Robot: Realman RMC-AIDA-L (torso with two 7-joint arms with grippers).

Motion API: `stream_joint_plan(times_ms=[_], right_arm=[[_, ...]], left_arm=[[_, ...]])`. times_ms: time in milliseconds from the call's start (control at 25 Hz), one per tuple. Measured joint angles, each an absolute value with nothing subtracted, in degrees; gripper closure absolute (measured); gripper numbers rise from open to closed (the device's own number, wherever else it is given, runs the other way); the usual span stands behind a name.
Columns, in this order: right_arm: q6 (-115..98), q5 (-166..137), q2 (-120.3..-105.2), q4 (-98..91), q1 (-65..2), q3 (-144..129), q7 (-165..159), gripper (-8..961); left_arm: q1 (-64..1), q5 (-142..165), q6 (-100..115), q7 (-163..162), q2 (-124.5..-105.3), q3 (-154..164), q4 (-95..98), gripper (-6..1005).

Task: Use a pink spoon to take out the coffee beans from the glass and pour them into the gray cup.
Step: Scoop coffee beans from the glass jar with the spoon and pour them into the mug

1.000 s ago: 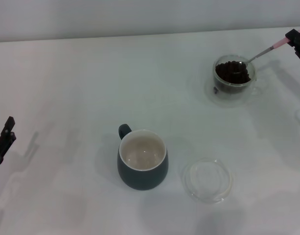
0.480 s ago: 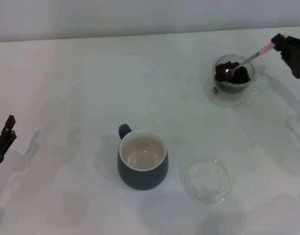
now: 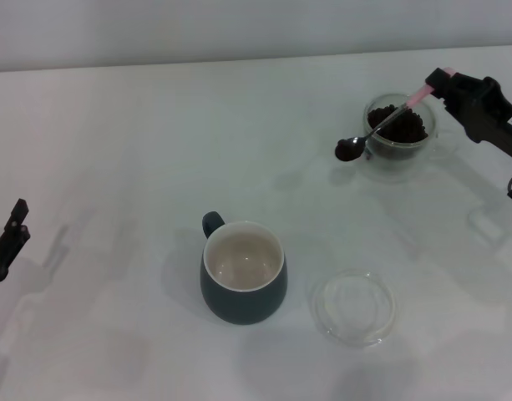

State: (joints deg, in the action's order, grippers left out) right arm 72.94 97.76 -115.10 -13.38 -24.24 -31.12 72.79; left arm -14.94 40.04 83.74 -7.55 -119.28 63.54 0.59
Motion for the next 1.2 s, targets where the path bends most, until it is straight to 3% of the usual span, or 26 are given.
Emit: stream_joint_plan(times_ms=[1200], right_arm=[[82.7, 97.8, -116.13, -3.3, -28.2, -37.2, 80.3, 807]], left_arm=[[-14.9, 40.1, 83.8, -7.6, -119.36, 63.6, 0.5, 238]])
